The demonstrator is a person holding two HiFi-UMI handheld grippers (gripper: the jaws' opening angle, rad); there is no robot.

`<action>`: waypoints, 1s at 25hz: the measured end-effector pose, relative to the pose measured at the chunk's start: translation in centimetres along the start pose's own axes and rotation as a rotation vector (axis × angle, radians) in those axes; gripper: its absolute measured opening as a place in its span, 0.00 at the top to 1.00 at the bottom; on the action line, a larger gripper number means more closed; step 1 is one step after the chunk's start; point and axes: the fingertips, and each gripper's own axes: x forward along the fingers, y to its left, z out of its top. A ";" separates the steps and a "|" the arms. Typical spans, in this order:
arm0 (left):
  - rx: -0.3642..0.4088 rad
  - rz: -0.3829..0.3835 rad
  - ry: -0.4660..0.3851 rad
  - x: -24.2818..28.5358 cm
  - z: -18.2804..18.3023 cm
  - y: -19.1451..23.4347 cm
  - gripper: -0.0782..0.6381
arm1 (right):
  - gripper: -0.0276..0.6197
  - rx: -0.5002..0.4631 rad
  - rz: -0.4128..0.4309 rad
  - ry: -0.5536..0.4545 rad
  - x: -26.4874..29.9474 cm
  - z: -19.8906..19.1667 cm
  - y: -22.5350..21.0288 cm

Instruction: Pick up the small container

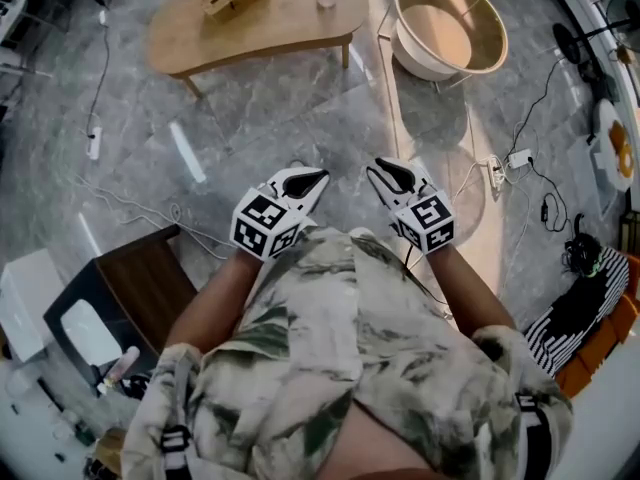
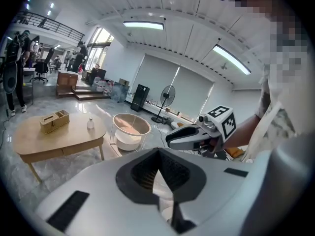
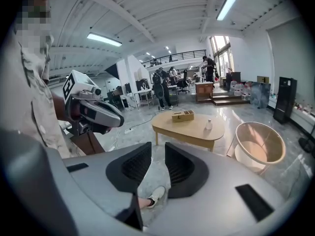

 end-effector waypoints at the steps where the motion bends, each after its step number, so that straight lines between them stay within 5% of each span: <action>1: 0.009 -0.009 0.009 0.3 0.7 1.3 0.86 | 0.79 0.006 -0.006 0.007 1.1 0.8 -0.5; 6: 0.099 -0.048 0.063 1.3 4.1 7.9 0.86 | 0.79 0.017 -0.033 0.033 7.3 4.8 -3.4; 13: 0.107 -0.099 0.086 2.2 7.3 15.3 0.86 | 0.78 0.001 -0.065 0.063 14.2 9.3 -6.0; 25: 0.041 -0.002 0.049 1.9 10.4 21.1 0.86 | 0.76 -0.066 -0.024 0.072 19.2 13.3 -10.3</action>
